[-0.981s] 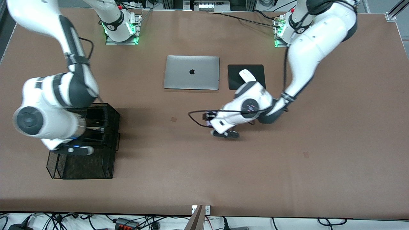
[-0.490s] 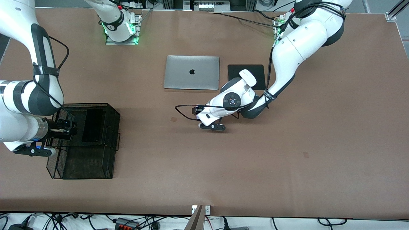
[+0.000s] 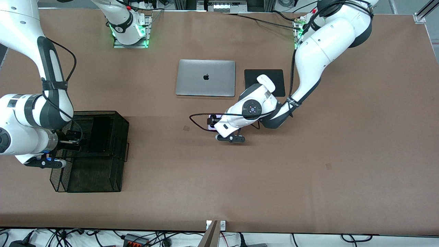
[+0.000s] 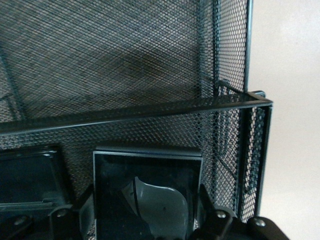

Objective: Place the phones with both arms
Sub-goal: 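Set the lavender phone mid-table with the left gripper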

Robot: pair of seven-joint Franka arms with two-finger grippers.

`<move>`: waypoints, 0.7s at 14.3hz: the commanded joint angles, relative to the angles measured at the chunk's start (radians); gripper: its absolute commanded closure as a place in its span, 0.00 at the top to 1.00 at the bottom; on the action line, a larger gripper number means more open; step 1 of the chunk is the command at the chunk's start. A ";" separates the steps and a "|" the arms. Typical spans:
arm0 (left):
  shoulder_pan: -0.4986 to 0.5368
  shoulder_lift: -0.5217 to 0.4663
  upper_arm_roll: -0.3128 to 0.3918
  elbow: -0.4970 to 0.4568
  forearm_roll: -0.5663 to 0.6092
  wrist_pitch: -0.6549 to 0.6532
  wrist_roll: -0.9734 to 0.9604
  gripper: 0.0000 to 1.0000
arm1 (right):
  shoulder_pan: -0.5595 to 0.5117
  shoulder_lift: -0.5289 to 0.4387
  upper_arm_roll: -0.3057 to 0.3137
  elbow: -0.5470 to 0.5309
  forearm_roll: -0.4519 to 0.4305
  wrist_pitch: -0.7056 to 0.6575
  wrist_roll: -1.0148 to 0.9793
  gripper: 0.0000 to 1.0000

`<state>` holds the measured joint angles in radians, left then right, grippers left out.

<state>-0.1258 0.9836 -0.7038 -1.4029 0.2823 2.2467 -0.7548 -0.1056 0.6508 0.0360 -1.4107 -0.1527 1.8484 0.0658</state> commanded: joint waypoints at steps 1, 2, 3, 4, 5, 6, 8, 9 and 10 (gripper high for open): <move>0.067 -0.138 0.027 -0.016 0.044 -0.177 0.003 1.00 | -0.034 -0.029 0.022 -0.022 -0.002 0.015 -0.018 1.00; 0.099 -0.158 0.026 -0.015 0.108 -0.227 0.003 1.00 | -0.029 -0.046 0.027 -0.016 -0.002 0.012 -0.018 1.00; 0.144 -0.174 0.015 -0.014 0.180 -0.287 0.009 1.00 | -0.026 -0.075 0.033 -0.011 -0.002 0.015 -0.020 1.00; 0.175 -0.181 0.012 -0.013 0.216 -0.335 0.044 1.00 | -0.017 -0.089 0.054 0.010 -0.004 0.014 -0.024 1.00; 0.187 -0.194 0.015 -0.010 0.233 -0.363 0.104 1.00 | -0.007 -0.097 0.088 0.038 -0.004 0.011 -0.018 1.00; 0.201 -0.215 0.024 -0.010 0.241 -0.371 0.165 1.00 | 0.012 -0.102 0.122 0.048 -0.002 0.011 -0.005 1.00; 0.271 -0.247 0.021 -0.010 0.242 -0.426 0.315 1.00 | 0.049 -0.093 0.143 0.049 0.005 0.027 0.034 1.00; 0.316 -0.279 0.015 -0.010 0.242 -0.446 0.400 1.00 | 0.073 -0.089 0.157 0.047 0.015 0.032 0.035 1.00; 0.346 -0.307 0.015 -0.010 0.239 -0.452 0.455 1.00 | 0.110 -0.079 0.160 0.047 0.028 0.035 0.043 1.00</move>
<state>0.1571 0.7586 -0.6824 -1.3886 0.5109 1.8321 -0.4237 -0.0412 0.5512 0.1880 -1.3619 -0.1443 1.8703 0.0904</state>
